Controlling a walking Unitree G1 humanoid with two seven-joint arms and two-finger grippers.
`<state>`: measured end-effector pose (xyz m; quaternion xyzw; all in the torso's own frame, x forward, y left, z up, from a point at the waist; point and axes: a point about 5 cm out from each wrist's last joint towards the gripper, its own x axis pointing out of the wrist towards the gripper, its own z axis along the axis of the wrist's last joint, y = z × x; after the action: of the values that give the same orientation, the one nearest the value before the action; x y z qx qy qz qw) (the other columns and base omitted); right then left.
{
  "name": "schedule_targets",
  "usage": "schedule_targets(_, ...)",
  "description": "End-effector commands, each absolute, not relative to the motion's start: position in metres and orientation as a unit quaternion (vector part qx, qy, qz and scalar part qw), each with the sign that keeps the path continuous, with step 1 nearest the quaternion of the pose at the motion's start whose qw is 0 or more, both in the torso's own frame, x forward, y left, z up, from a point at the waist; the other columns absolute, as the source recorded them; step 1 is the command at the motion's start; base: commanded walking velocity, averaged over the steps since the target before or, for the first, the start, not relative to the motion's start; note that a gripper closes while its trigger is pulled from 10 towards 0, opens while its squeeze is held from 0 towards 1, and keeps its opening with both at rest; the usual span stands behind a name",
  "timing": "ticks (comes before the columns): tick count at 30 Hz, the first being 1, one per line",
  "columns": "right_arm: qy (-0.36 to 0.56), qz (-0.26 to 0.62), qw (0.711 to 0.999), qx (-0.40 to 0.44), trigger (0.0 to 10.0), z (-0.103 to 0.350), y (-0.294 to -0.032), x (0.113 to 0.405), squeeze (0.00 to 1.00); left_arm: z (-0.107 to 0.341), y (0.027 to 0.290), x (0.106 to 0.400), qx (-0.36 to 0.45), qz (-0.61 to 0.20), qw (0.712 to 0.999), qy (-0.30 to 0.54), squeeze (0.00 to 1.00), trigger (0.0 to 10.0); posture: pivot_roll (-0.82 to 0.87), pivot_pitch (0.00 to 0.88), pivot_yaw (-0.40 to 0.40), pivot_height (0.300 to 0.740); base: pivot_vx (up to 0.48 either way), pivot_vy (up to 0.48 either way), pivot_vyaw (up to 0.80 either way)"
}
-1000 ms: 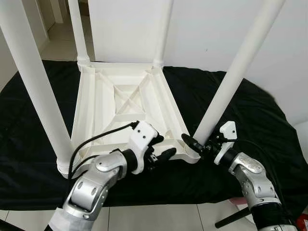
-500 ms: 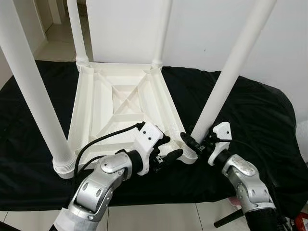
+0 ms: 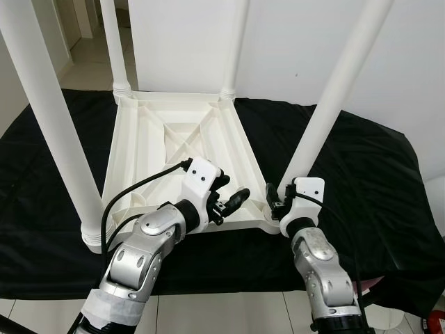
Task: Building children table
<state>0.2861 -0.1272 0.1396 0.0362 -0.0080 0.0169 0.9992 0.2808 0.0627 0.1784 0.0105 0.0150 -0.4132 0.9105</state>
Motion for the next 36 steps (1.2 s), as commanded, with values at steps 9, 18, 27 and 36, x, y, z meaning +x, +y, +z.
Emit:
schedule_targets(9,0.007,0.030,0.998,0.046,10.0,0.141,-0.115,0.286,1.00,0.174,0.064,0.290,0.009,-0.388,0.921,0.031,0.00,10.0,-0.03,0.000,-0.084,0.740,0.000,0.000,0.00)
schedule_targets(18,-0.020,0.064,0.997,0.035,10.0,0.147,-0.126,0.286,1.00,0.170,0.069,0.281,0.037,-0.399,0.916,0.022,0.00,10.0,-0.03,0.000,-0.089,0.740,0.000,0.000,0.00)
schedule_targets(27,-0.046,0.173,0.984,-0.002,10.0,0.155,-0.156,0.284,0.00,0.168,0.076,0.270,0.044,-0.427,0.903,0.024,0.00,10.0,-0.03,0.000,-0.091,0.740,0.000,0.000,0.00)
schedule_targets(36,-0.032,0.308,0.950,-0.040,10.0,0.151,-0.181,0.288,0.00,0.171,0.071,0.249,0.062,-0.501,0.863,0.021,0.00,10.0,-0.03,0.000,-0.085,0.740,0.000,0.000,0.00)
